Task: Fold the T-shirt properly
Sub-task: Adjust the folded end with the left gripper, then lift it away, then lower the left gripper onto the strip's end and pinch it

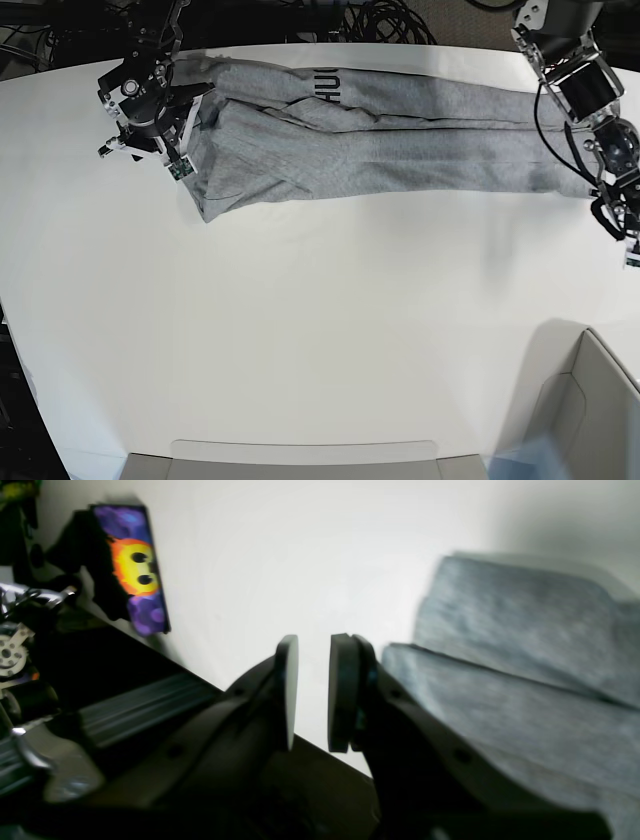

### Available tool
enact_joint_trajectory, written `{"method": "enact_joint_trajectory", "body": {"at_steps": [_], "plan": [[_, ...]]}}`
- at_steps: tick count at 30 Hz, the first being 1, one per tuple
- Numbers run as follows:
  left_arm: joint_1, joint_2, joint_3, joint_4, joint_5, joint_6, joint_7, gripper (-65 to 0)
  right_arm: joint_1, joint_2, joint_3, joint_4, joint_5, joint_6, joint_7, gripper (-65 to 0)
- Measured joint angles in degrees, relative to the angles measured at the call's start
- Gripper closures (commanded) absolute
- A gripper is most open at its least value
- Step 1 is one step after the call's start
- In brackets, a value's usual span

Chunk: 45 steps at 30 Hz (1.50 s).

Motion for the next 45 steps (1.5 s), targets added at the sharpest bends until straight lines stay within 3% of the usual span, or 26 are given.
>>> {"method": "enact_joint_trajectory", "body": {"at_steps": [4,7,13,16,19,22,26,30,36,38,39,43,45], "plan": [[1.81,2.99,0.04,0.66,4.92,-0.17,-4.85,0.0,0.02,0.0,0.02,0.0,-0.07,0.0,-0.04,-23.4],[1.88,3.89,0.0,1.16,9.44,0.11,-8.37,0.0,0.02,0.04,0.02,0.0,-0.04,0.0,-0.02,-23.4],[2.23,9.09,0.0,0.72,16.22,-0.17,-15.08,0.0,-0.2,0.04,0.13,0.0,-0.02,-0.02,-0.04,-23.4],[1.49,10.45,-0.15,0.72,18.4,-0.33,-14.19,0.0,-0.09,0.04,0.11,0.0,0.0,0.0,0.0,-23.4],[-2.36,10.14,-0.61,0.02,17.33,-0.02,-5.75,0.0,-0.11,0.04,0.13,0.0,-0.04,0.0,-0.02,-23.4],[-6.12,8.33,-0.46,-2.89,7.89,0.09,0.22,0.0,-0.11,0.17,0.13,0.0,-0.02,0.0,-0.02,-23.4],[-6.1,3.93,-0.11,-11.37,-17.94,-0.11,0.61,0.0,-0.22,0.22,0.15,0.0,-0.02,0.0,-0.02,-23.4],[-3.89,-4.5,-0.11,-22.95,-41.2,-0.02,1.03,0.0,-0.87,0.26,0.2,0.0,-0.72,0.0,0.02,-23.4],[3.02,-16.57,-0.04,-27.21,-70.86,0.26,1.68,0.0,-0.39,1.49,0.22,-0.02,-4.13,0.0,-0.02,-23.4],[4.39,-18.75,0.09,-27.12,-76.28,0.26,1.44,-2.0,0.35,1.42,0.22,-0.07,-4.15,-0.02,0.0,-23.4],[4.83,-19.56,0.11,-27.1,-77.48,0.24,1.36,-6.4,0.57,1.14,0.11,-0.07,-4.02,0.0,0.04,-23.4],[7.13,-20.68,-0.07,-27.15,-75.03,0.22,-1.11,-22.7,0.63,0.79,0.02,-0.09,-3.91,0.0,0.02,-23.4],[9.2,-20.44,-0.15,-27.52,-72.17,0.24,-4.59,-25.5,0.63,0.83,0.02,-0.09,-3.93,-0.02,0.02,-23.4]]}}
